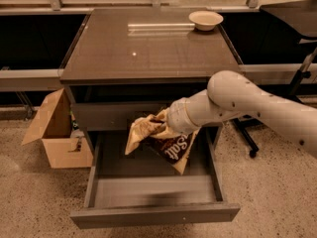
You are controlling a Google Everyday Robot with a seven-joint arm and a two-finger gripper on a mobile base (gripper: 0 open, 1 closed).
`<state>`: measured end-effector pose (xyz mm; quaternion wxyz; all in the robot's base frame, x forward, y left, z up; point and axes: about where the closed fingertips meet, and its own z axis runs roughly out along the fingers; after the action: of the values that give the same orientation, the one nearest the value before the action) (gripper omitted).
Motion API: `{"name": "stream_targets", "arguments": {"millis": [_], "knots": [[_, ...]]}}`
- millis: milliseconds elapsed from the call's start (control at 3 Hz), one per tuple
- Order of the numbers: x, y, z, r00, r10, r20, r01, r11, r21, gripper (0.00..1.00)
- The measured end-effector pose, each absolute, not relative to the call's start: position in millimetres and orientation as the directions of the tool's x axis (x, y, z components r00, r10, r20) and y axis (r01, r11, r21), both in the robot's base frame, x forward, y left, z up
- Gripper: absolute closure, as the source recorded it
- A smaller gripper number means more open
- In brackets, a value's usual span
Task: Pick brown chip bag from middle drawer and place on counter
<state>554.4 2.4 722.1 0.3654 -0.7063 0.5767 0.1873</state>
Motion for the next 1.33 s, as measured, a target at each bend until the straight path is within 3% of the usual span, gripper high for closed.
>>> {"name": "stream_targets", "arguments": {"millis": [667,1333], "knots": [[553,4,732,0.281,-0.684,-0.674,-0.945,-0.074,-0.318,1.0],[585,-47,844,0.347,-0.74,-0.576,-0.86,-0.007,-0.51,1.0]]}}
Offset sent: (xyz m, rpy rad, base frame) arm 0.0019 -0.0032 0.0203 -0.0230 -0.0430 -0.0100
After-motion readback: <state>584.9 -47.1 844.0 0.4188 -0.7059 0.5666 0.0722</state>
